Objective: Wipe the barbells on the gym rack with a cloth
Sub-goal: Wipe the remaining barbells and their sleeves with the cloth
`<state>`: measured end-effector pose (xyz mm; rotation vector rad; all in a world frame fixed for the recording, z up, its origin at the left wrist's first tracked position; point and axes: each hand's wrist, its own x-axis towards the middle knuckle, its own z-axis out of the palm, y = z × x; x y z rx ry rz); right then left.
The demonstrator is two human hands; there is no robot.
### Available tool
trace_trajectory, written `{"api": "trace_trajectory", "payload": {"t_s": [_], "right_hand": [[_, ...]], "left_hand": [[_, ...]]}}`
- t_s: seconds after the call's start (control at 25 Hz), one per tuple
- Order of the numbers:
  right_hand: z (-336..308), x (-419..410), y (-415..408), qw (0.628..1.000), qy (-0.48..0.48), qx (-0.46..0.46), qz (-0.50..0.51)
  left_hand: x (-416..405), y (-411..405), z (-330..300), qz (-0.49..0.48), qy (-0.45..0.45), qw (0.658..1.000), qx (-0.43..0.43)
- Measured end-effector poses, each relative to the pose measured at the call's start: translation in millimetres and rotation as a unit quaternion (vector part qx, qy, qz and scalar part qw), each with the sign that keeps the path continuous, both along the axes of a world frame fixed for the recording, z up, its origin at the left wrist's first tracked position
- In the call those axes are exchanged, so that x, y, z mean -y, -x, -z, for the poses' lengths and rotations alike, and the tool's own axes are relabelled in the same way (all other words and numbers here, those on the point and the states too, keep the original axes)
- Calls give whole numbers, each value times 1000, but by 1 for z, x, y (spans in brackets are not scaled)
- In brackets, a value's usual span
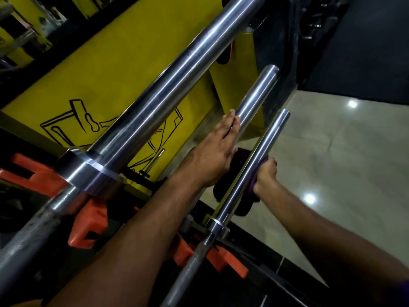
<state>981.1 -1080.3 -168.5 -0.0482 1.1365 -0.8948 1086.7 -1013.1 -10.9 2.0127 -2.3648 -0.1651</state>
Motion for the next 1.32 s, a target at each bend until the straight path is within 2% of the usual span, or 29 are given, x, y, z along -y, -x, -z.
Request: {"api": "trace_trajectory", "payload": {"t_s": [0.12, 0.2, 0.32, 0.48, 0.6, 0.8, 0.88, 0.96, 1.12, 1.32], "right_hand": [[-11, 30, 8, 1000, 26, -5, 14], [-2, 7, 5, 999, 30, -29, -11], [4, -33, 10, 997, 32, 6, -67], [5, -63, 14, 996, -34, 75, -27], [6, -100, -8, 1000, -6, 2, -14], [9, -48, -22, 999, 1, -8, 32], [16, -46, -21, 1000, -15, -24, -6], [13, -79, -18, 999, -42, 0, -27], [11, -142, -17, 994, -18, -11, -107], [7, -107, -16, 996, -27, 15, -81]], "left_hand": [[0, 2, -2, -7, 1, 1000, 7], [-1, 2, -3, -7, 0, 1000, 9], [-2, 2, -4, -4, 3, 1000, 17], [-3, 3, -4, -12, -6, 1000, 21], [-2, 4, -5, -16, -7, 1000, 14], [-1, 1, 0, 0, 17, 1000, 2], [0, -1, 1, -5, 18, 1000, 1], [1, -2, 3, -6, 24, 1000, 2], [0, 0, 2, -15, 21, 1000, -11], [-3, 1, -1, -12, 22, 1000, -3]]}}
